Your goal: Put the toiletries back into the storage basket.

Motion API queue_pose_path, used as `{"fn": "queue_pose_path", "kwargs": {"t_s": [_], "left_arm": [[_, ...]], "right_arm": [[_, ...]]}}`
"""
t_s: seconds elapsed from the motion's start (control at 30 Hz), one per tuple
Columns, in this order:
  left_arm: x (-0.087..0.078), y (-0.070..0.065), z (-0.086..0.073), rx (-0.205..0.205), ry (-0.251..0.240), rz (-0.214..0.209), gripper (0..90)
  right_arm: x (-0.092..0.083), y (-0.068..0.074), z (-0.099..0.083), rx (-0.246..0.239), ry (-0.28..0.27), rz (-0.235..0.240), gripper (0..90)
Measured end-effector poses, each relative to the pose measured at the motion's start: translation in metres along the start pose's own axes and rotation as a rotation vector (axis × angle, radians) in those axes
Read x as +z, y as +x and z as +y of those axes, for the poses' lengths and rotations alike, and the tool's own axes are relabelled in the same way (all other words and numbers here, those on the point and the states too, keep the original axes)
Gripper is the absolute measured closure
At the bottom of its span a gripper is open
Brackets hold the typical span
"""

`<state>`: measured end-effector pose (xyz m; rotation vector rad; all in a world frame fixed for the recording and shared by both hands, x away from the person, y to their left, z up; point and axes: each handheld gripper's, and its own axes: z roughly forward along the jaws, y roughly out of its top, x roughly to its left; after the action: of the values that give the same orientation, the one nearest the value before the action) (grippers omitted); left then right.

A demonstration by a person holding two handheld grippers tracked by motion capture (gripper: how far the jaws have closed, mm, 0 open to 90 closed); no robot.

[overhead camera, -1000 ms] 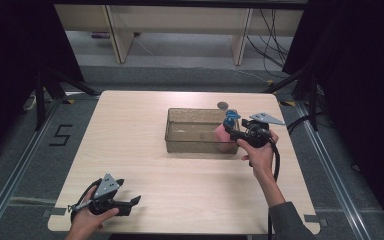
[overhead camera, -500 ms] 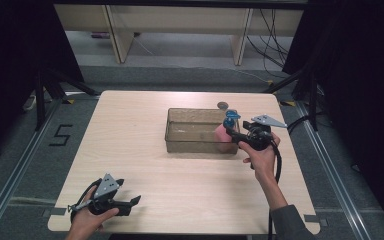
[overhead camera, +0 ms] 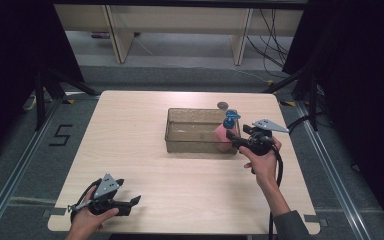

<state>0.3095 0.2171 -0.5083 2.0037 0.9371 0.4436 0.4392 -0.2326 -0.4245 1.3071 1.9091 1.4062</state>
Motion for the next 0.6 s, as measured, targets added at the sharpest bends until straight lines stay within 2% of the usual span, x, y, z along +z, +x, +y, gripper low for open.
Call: {"fn": "queue_pose_path", "kwargs": {"t_s": [0.03, 0.07, 0.13, 0.23, 0.27, 0.3, 0.33, 0.37, 0.4, 0.43, 0.47, 0.53, 0.6], "left_arm": [[0.0001, 0.0001, 0.0001, -0.001, 0.000, 0.001, 14.8], [0.0002, 0.0002, 0.0002, -0.001, 0.000, 0.001, 14.8], [0.0000, 0.0000, 0.0001, 0.001, 0.000, 0.000, 14.9], [-0.0001, 0.0003, 0.0003, 0.001, -0.001, 0.000, 14.8], [-0.0001, 0.0003, 0.0003, 0.001, -0.002, 0.001, 14.8], [-0.0002, 0.0002, 0.0002, 0.002, -0.002, 0.000, 14.8], [-0.0002, 0.0002, 0.0002, 0.003, -0.001, 0.000, 14.9], [-0.0002, 0.0002, 0.0002, 0.003, -0.001, 0.000, 14.8], [-0.0001, 0.0002, 0.0003, 0.002, -0.002, 0.000, 14.9], [-0.0001, 0.0002, 0.0004, 0.002, -0.002, 0.000, 14.9], [0.0000, 0.0002, 0.0003, 0.004, -0.001, 0.000, 14.8], [-0.0001, 0.0001, 0.0002, 0.003, -0.001, -0.001, 14.9], [-0.0001, 0.0002, 0.0004, 0.001, -0.002, 0.000, 14.9]], "right_arm": [[-0.0005, 0.0013, -0.0008, 0.014, 0.001, 0.001, 26.1], [-0.0018, 0.0003, -0.0007, -0.018, 0.008, -0.015, 26.1], [-0.0031, 0.0045, -0.0026, 0.032, 0.005, 0.005, 26.1], [-0.0036, 0.0030, -0.0030, 0.008, 0.011, 0.004, 26.1], [-0.0058, 0.0052, -0.0036, 0.034, 0.024, -0.008, 26.2], [-0.0058, 0.0052, -0.0036, 0.034, 0.024, -0.008, 26.2], [-0.0058, 0.0017, -0.0035, -0.012, 0.013, -0.015, 26.1], [-0.0058, 0.0027, -0.0040, 0.009, 0.009, 0.001, 26.1], [-0.0057, 0.0023, -0.0045, 0.001, -0.002, 0.008, 26.1], [-0.0061, 0.0024, -0.0049, -0.004, -0.003, 0.001, 26.1], [-0.0070, 0.0051, -0.0051, 0.021, 0.011, -0.014, 26.1], [-0.0092, 0.0033, -0.0051, -0.010, 0.013, -0.008, 26.1], [-0.0091, 0.0046, -0.0062, 0.004, 0.007, 0.005, 26.1]]}}
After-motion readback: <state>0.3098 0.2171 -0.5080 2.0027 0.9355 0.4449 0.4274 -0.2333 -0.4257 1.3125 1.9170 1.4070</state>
